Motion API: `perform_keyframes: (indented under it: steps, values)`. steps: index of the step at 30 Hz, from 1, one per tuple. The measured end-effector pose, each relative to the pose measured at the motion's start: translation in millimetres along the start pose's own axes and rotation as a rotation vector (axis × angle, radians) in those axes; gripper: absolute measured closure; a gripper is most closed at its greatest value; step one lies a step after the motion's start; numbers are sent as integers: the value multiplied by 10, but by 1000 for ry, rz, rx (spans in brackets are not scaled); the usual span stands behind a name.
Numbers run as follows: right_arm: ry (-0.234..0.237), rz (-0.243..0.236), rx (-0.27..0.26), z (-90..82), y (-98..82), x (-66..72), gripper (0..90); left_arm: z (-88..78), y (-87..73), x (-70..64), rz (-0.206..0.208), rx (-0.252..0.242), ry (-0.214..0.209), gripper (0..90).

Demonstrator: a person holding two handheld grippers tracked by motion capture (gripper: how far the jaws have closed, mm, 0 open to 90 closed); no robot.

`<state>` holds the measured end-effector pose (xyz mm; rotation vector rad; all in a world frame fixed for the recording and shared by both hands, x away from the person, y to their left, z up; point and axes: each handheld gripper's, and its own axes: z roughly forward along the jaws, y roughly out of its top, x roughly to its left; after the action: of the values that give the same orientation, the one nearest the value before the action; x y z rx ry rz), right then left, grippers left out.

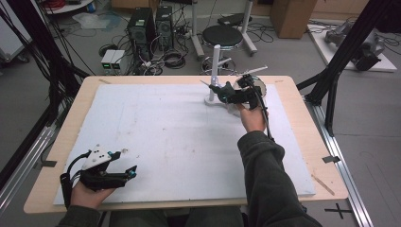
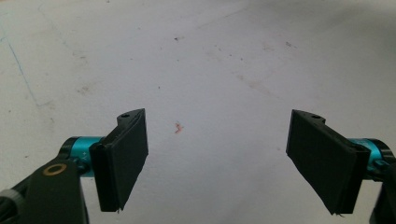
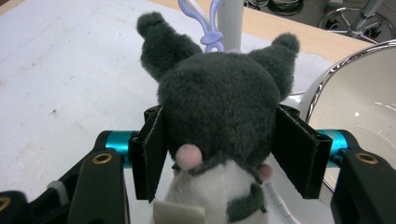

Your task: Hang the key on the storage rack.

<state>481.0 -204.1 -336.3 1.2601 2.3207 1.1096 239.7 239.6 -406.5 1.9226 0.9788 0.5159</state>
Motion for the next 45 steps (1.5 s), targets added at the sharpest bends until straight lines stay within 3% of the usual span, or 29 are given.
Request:
perform_keyframes:
  steps: [15,45]
  values:
    - [-5,8,-1,8,-1,-8,340,0,0,2,-2,0,-1,211]
    - [53,26,-24,-56,-119,-5,272,-3,-2,16,-4,2,4,212]
